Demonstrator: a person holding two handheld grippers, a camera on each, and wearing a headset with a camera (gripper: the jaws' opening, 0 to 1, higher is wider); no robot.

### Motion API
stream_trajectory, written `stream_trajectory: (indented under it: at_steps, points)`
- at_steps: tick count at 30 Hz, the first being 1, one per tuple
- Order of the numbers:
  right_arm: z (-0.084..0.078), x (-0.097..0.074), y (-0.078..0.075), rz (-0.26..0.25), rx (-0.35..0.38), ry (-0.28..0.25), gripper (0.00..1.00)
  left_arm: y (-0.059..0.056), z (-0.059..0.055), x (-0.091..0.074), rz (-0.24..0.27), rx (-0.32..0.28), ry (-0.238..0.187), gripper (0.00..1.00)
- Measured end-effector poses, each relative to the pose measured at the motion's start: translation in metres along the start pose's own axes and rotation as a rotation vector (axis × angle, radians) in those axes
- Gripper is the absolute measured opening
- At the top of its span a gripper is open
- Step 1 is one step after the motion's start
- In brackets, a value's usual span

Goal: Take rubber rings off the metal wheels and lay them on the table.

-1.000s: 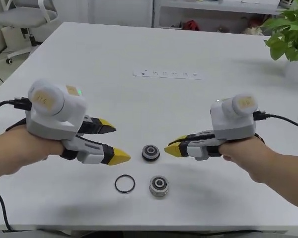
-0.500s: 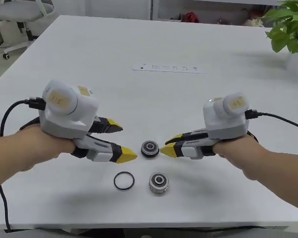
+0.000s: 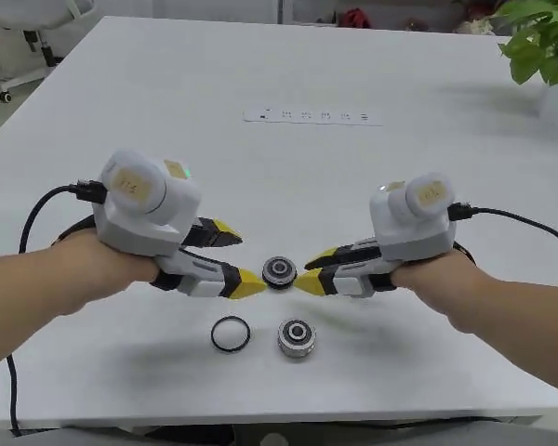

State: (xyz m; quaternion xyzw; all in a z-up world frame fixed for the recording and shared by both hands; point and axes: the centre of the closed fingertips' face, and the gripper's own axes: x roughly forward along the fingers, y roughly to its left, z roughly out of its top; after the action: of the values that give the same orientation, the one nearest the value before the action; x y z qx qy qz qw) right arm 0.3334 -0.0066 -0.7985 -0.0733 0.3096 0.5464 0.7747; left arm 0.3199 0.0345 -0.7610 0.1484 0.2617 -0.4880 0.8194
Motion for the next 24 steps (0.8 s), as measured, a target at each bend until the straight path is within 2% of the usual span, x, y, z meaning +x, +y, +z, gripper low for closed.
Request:
stream_trajectory:
  at_steps: [24]
  points:
    - [-0.003,0.009,-0.005,0.017,-0.012,-0.016,0.19,0.000,-0.003,0.029,-0.035,0.002,0.024,0.34]
